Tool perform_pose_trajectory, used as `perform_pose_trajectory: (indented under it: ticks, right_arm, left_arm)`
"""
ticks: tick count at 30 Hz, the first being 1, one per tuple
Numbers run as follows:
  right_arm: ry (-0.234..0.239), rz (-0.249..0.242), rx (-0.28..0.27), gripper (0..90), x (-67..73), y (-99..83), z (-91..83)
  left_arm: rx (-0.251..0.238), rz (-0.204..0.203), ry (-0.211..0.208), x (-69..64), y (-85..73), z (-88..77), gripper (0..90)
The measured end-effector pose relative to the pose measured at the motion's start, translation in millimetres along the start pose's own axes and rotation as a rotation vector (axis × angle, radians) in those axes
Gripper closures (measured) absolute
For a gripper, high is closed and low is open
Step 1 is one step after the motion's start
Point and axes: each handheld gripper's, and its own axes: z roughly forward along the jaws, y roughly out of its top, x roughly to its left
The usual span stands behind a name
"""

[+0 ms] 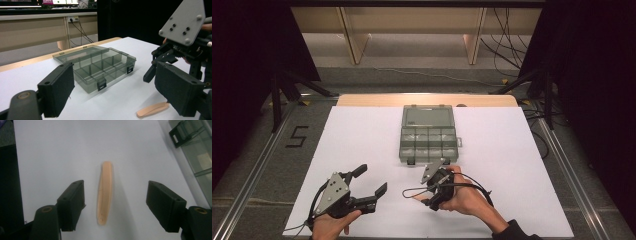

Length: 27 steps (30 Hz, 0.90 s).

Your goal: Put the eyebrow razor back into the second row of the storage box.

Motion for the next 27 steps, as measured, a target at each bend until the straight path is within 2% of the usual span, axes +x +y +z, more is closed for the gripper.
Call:
perform_pose_trajectory:
  ticks: [3,8,20,21,27]
  right_arm:
    - [0.009,-0.007,0.02,34.5,-0.3,1.7,4.5]
    - [0.031,0.01,0.064,39.2,-2.9,4.8,15.1]
    - [0.049,0.028,0.113,49.8,-2.9,6.1,25.2]
    - [0.056,0.015,0.117,51.2,-3.4,6.6,26.4]
    - [0.07,0.01,0.14,57.3,-1.4,8.5,30.4]
  left_arm:
    - [-0.001,-0.003,-0.001,0.1,0.0,0.1,16.0]
    - [-0.001,-0.002,0.0,0.0,0.2,-0.3,16.0]
    - [-0.001,0.0,0.001,0.1,0.2,0.0,16.0]
    - [-0.001,-0.001,0.0,-0.1,0.2,-0.1,16.0]
    - [-0.002,-0.001,0.0,0.0,0.3,-0.1,16.0]
